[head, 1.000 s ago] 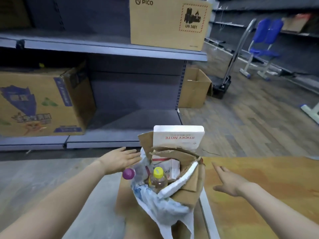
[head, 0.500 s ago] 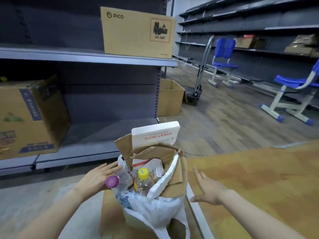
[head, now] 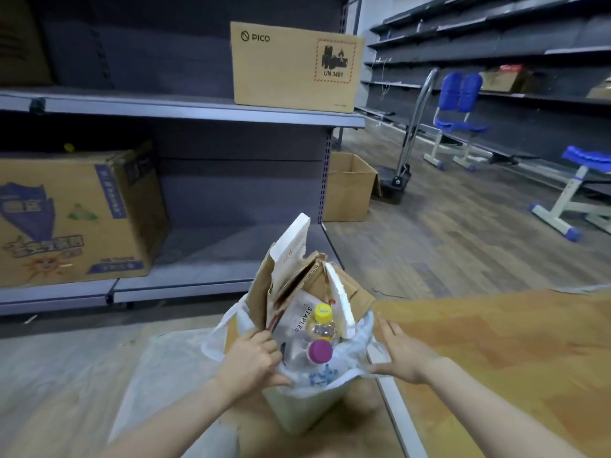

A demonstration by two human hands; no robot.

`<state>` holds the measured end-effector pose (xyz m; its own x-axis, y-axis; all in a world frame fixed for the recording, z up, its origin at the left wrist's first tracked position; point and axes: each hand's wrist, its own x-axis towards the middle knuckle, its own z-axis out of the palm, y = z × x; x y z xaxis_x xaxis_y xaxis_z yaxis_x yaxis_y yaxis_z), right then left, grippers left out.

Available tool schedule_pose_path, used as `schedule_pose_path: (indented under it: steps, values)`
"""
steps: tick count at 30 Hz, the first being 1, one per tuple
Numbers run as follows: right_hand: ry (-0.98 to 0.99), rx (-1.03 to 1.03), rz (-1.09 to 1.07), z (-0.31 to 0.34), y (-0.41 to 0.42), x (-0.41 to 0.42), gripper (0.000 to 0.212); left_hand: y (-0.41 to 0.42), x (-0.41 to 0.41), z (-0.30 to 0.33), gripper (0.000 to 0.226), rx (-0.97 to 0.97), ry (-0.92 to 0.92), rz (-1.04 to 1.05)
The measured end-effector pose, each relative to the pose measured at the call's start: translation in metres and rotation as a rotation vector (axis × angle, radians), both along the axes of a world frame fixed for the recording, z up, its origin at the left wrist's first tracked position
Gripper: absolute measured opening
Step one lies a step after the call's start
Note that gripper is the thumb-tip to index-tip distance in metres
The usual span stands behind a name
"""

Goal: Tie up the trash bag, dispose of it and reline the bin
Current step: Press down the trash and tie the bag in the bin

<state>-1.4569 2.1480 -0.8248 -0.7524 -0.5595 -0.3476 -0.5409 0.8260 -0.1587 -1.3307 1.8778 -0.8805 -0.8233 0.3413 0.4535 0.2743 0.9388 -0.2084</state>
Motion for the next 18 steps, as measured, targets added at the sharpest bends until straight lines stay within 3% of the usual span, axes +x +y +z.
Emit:
schedule_pose_path:
  steps: [6,9,12,14,18]
  values:
    - [0.038,-0.032,0.068,0.002,-0.003,-0.002,0.103,0.046,0.0,0.001,0.058,-0.057,-0.035,0.014]
    - [0.021,0.013,0.06,0.0,0.0,-0.006,0.121,0.032,0.011,0.002,0.053,-0.074,-0.009,-0.015]
    - [0.022,0.029,0.063,-0.007,0.003,-0.012,0.098,0.0,0.036,-0.006,0.046,-0.041,0.009,-0.045]
    - [0.031,0.044,0.051,-0.007,0.007,-0.019,0.094,-0.025,0.054,-0.01,0.04,-0.028,0.027,0.02]
    - [0.077,-0.012,0.024,0.006,0.008,-0.032,0.08,-0.068,0.07,0.004,0.054,0.018,0.059,0.185]
